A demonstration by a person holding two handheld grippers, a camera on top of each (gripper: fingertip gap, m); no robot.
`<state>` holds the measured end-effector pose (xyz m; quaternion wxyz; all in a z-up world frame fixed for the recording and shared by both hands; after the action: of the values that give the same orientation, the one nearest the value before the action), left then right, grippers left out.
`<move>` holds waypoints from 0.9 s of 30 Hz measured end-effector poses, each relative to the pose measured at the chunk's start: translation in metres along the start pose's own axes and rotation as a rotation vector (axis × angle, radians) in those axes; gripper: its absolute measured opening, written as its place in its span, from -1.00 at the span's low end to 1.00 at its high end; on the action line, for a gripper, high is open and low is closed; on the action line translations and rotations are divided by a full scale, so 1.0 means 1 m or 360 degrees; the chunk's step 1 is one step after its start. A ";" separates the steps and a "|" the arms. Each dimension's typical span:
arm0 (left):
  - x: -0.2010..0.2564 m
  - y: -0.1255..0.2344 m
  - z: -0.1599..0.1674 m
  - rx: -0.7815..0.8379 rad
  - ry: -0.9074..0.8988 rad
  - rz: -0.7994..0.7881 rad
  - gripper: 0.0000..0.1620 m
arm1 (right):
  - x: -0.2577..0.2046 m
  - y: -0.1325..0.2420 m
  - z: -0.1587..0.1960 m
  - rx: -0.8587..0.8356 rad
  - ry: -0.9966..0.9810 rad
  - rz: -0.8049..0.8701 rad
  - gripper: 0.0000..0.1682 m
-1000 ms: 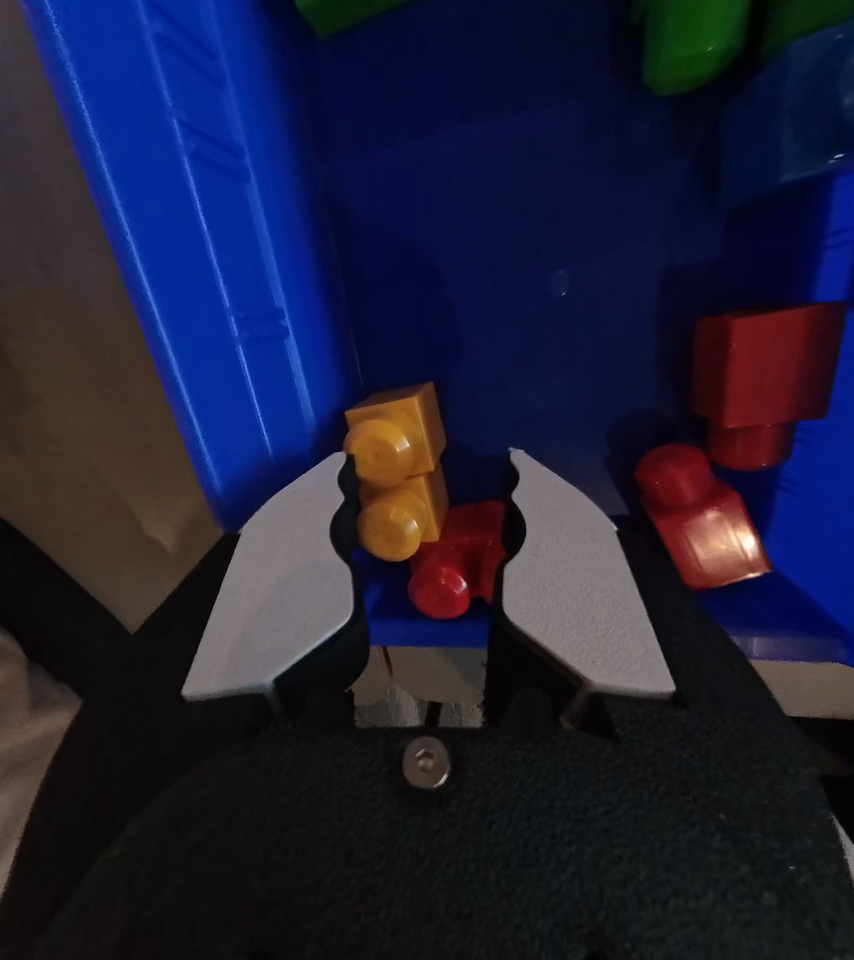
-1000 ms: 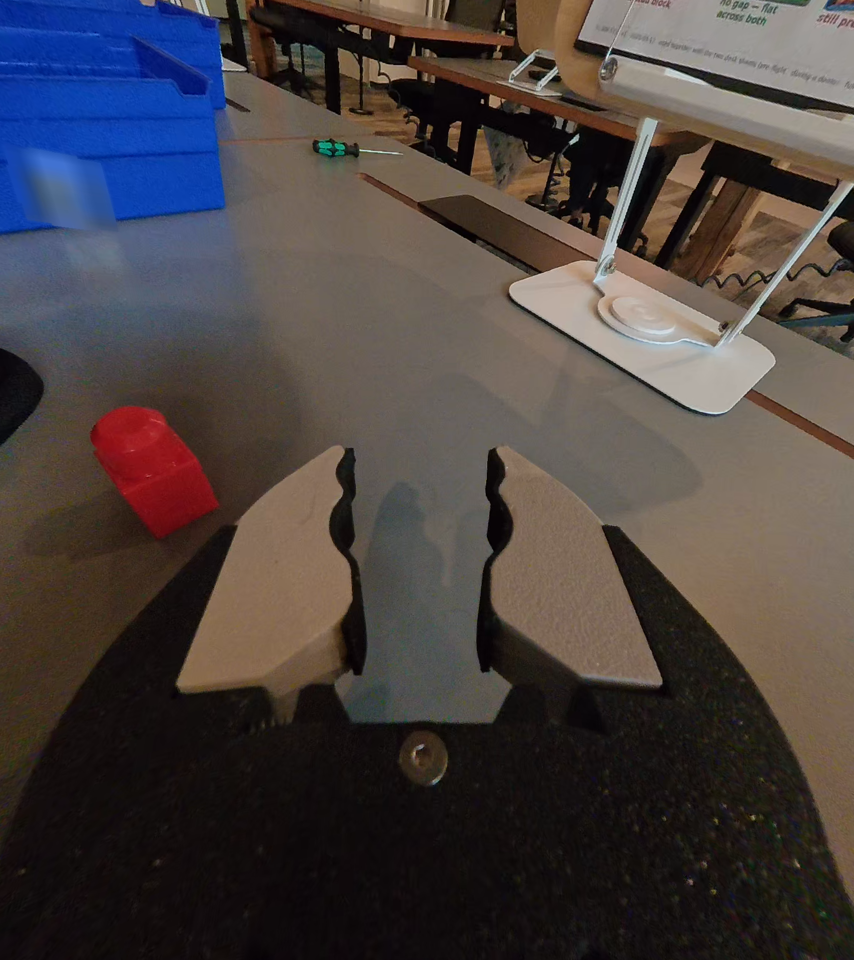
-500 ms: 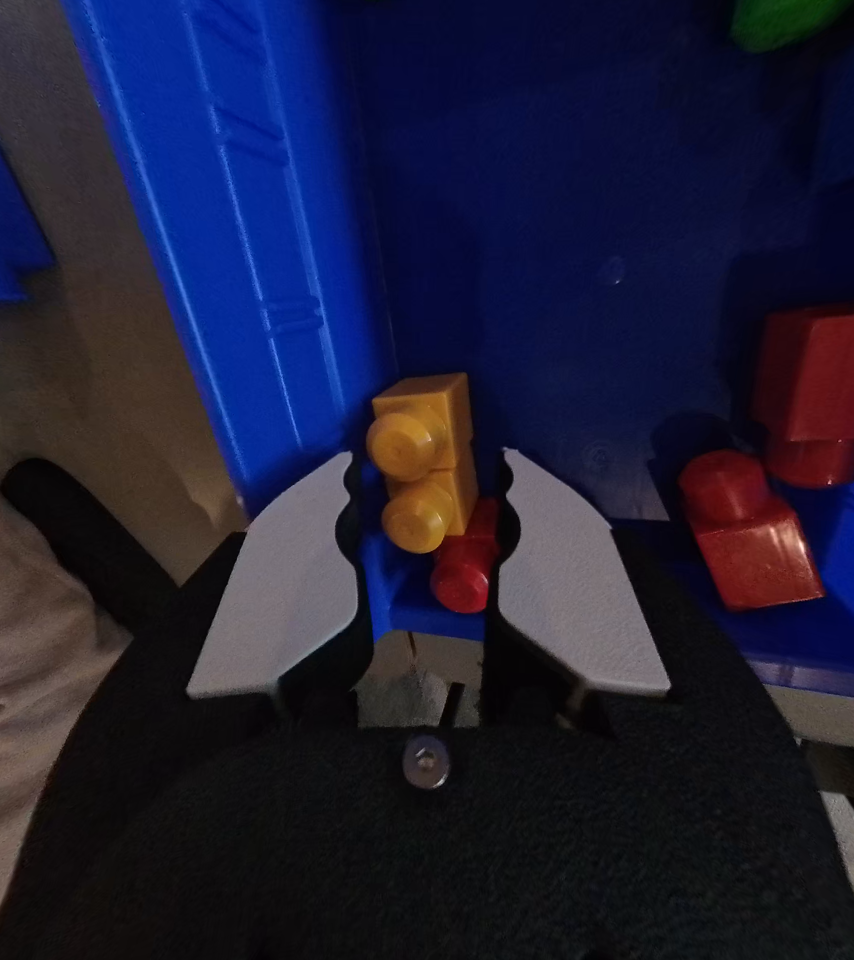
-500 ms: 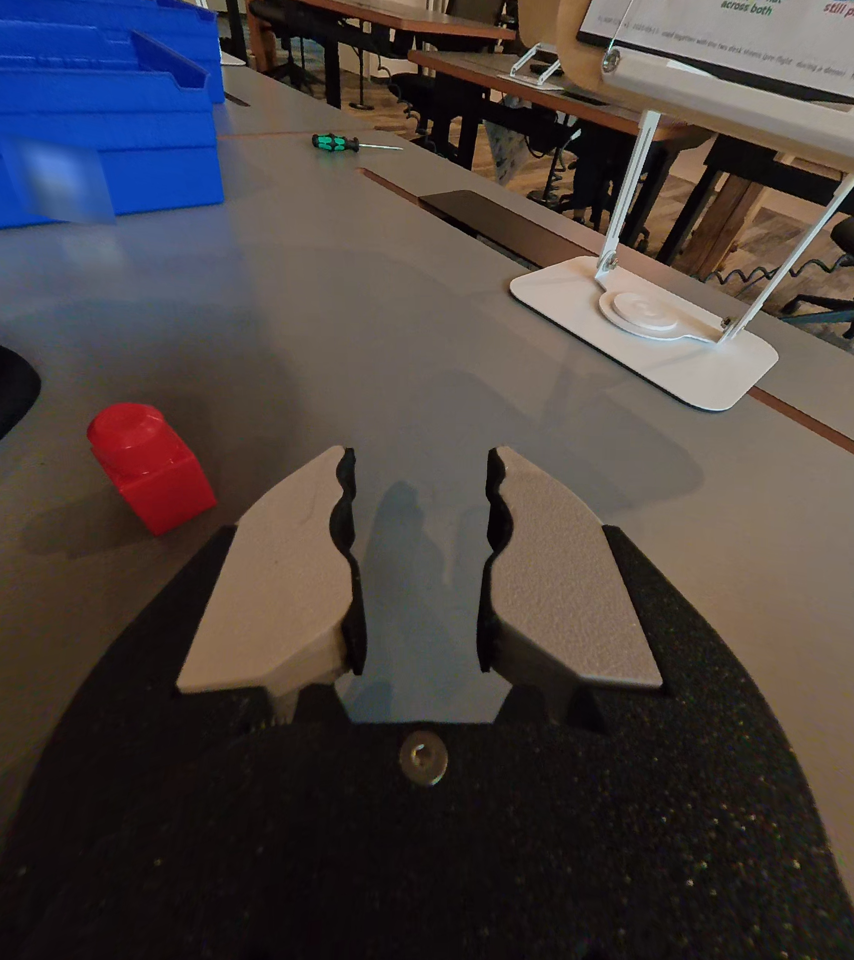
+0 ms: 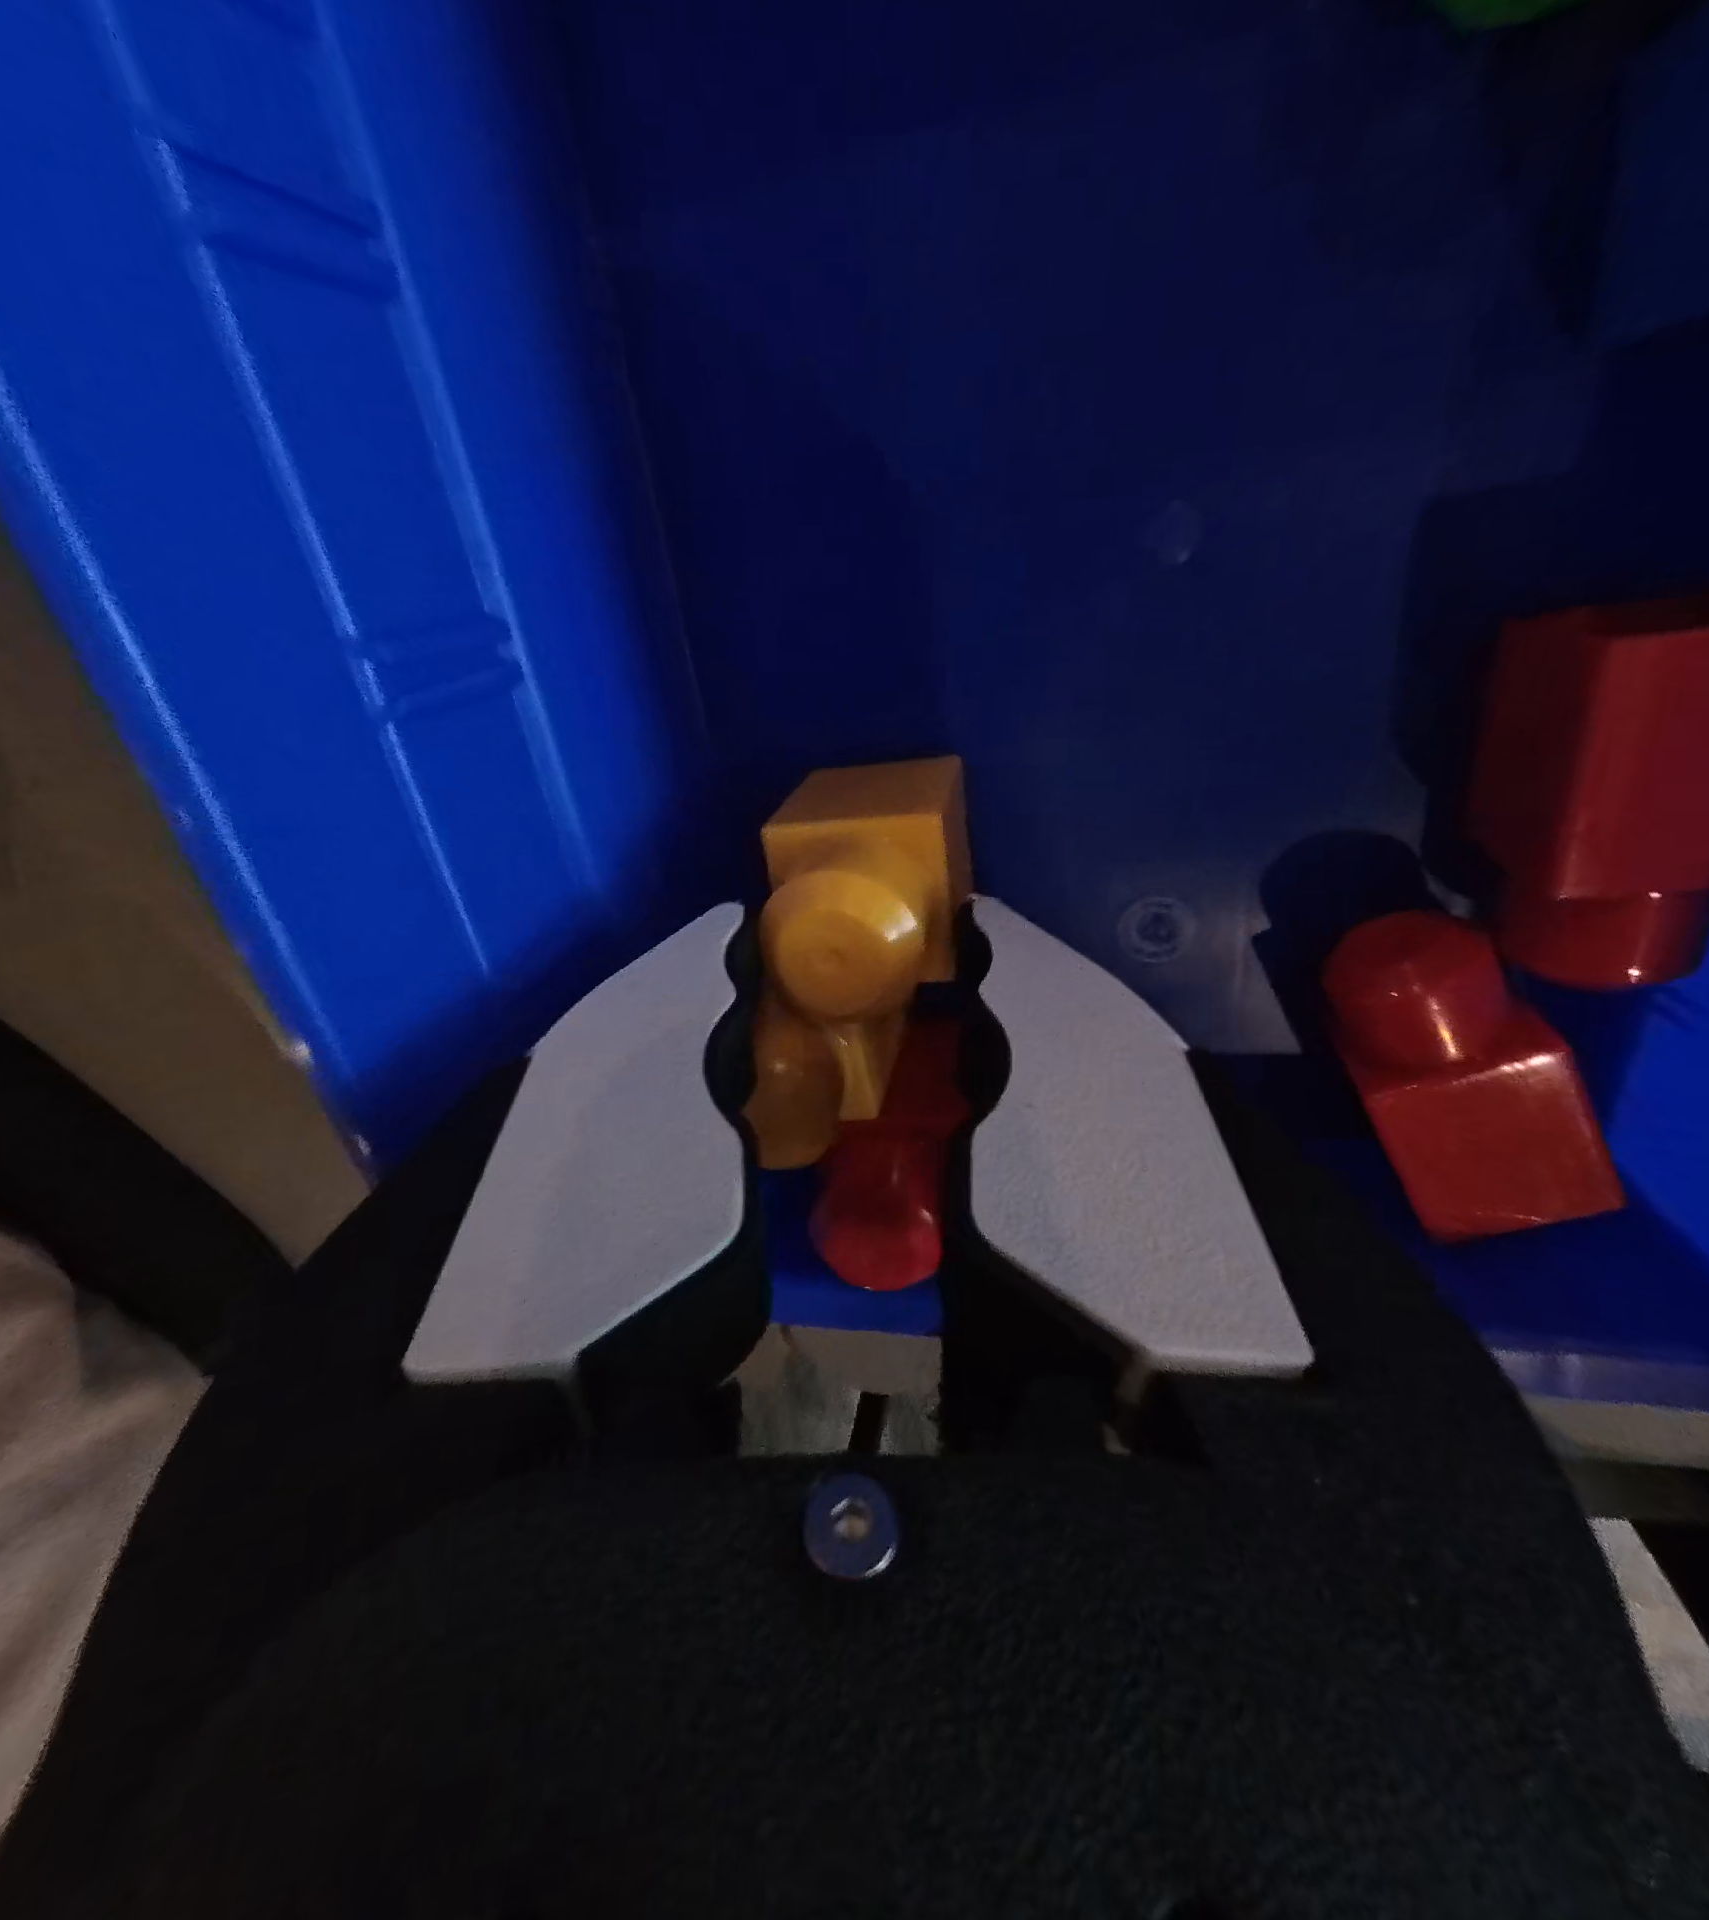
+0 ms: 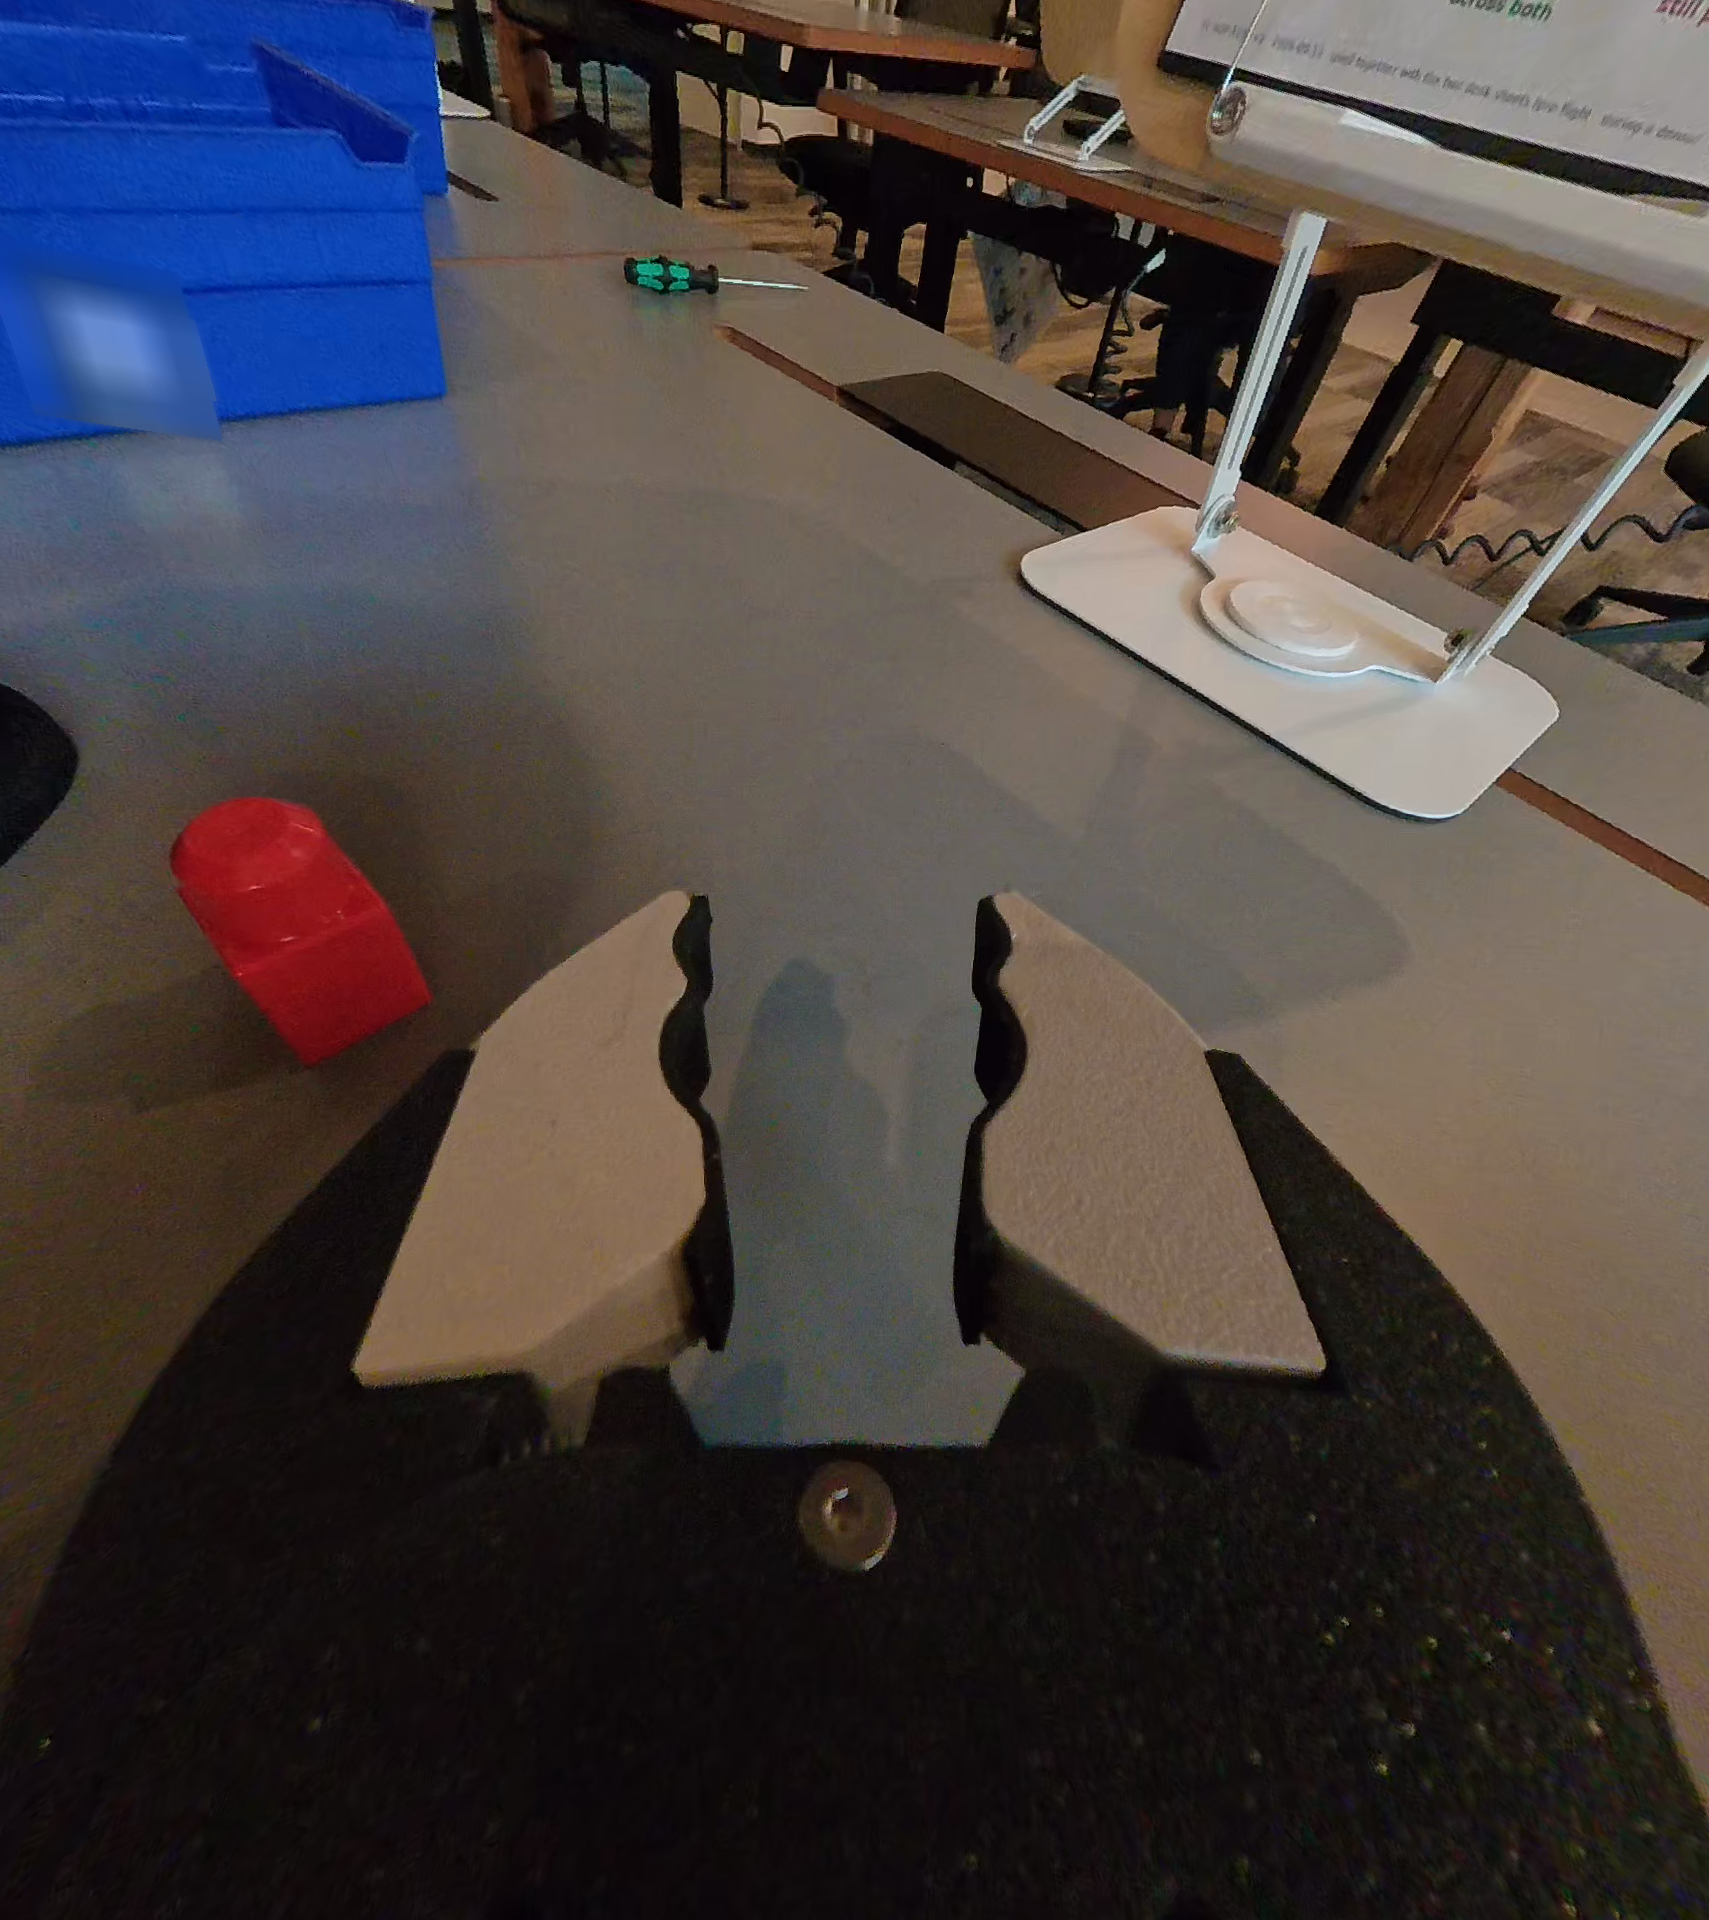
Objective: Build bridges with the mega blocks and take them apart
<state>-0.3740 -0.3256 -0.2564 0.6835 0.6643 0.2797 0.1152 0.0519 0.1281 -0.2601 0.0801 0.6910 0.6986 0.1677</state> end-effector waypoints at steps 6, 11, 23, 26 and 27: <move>0.013 0.027 -0.006 0.0149 -0.0112 0.0057 -0.56 | 0.000 0.000 0.000 -0.0005 0.0001 -0.0004 -0.42; 0.048 0.082 -0.022 0.0416 -0.0352 0.0078 -0.57 | 0.000 0.000 0.000 -0.0007 0.0002 -0.0003 -0.43; 0.221 0.200 -0.060 0.0882 -0.1250 0.0092 -0.57 | 0.001 0.001 0.001 -0.0005 -0.0003 0.0011 -0.44; 0.266 0.210 -0.066 0.0920 -0.1452 0.0131 -0.57 | 0.003 0.001 0.002 -0.0009 -0.0012 0.0017 -0.44; 0.279 0.212 -0.069 0.0929 -0.1509 0.0137 -0.57 | 0.003 0.000 0.002 -0.0010 -0.0015 0.0019 -0.44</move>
<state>-0.1372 -0.1005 -0.1116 0.5170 0.8158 -0.0654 -0.2507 0.0530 0.1317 -0.2616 0.0844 0.6958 0.6934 0.1671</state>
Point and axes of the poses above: each gripper's, where its closed fingertips meet, y back along the fingers, z out of its underside, x = y × z across the jaws, the point moved 6 cm from there along y, back along the fingers, and after that the axes turned 2 degrees about -x, right-handed, at the moved point
